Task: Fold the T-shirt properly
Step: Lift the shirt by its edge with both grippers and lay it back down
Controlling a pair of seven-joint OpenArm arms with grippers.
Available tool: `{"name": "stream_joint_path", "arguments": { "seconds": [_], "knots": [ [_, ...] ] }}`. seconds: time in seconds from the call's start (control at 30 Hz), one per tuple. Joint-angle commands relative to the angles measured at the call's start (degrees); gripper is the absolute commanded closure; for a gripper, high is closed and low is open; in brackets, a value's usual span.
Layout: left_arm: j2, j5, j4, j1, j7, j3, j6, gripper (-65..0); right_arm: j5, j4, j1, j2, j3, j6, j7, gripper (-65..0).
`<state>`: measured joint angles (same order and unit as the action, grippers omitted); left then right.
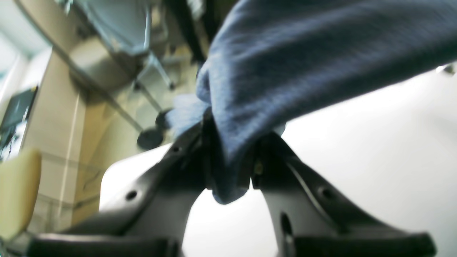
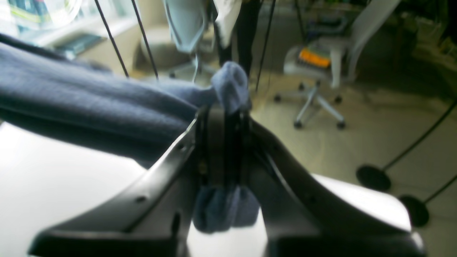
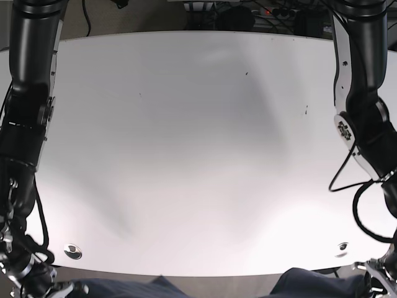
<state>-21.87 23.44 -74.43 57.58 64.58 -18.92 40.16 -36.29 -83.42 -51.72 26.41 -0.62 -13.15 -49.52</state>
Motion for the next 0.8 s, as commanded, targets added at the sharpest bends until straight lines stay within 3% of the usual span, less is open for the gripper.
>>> {"name": "stream_joint_path", "arguments": {
  "seconds": [0.03, 0.13, 0.23, 0.3, 0.43, 0.53, 0.6, 0.73, 0.8],
  "knots": [
    [-0.7, -0.1, -2.4, -3.7, -1.1, -0.2, -0.2, -2.5, 1.0, -3.7, 4.8, 1.1, 2.7, 0.53, 1.1, -1.7],
    [-2.3, -0.1, -4.4, -13.9, -1.1, -0.2, -0.2, -2.5, 1.2, -7.4, 18.7, 0.5, 8.5, -0.52, 1.2, -1.7],
    [-2.4, -0.4, -5.6, -27.7, -2.6, -0.2, -0.2, -2.5, 1.5, -9.0, 37.5, -2.9, 14.4, -2.63, 5.0, -1.7],
    [-2.4, -0.2, -6.0, -36.4, -4.8, -0.2, -0.2, -2.5, 1.5, -8.9, 47.4, -3.8, 15.8, -4.04, 8.7, -1.7],
    [-2.3, -0.1, -9.6, -50.9, -8.2, -0.3, -0.2, -3.5, 1.4, -9.3, 64.3, -5.9, 15.9, -4.39, 15.3, -1.7],
    [-1.9, 0.1, -17.0, -59.4, -8.1, -0.5, -0.2, -14.9, 1.1, -9.4, 71.0, -6.8, 16.7, -4.39, 15.6, -1.7],
    [-0.2, 1.9, -23.5, -64.2, -7.2, -3.3, -0.2, -18.6, 1.4, -10.9, 74.5, -9.1, 19.1, -4.48, 15.6, -1.7],
    [0.3, 6.2, -29.6, -67.6, 2.0, -8.7, -0.2, -31.2, 1.2, -13.2, 78.2, -9.8, 19.7, -4.48, 15.4, -1.7],
    [0.3, 8.6, -31.4, -71.0, 3.6, -13.2, -0.2, -38.2, 1.2, -13.9, 79.9, -9.8, 19.7, -4.48, 15.4, -1.9]
  ]
}}
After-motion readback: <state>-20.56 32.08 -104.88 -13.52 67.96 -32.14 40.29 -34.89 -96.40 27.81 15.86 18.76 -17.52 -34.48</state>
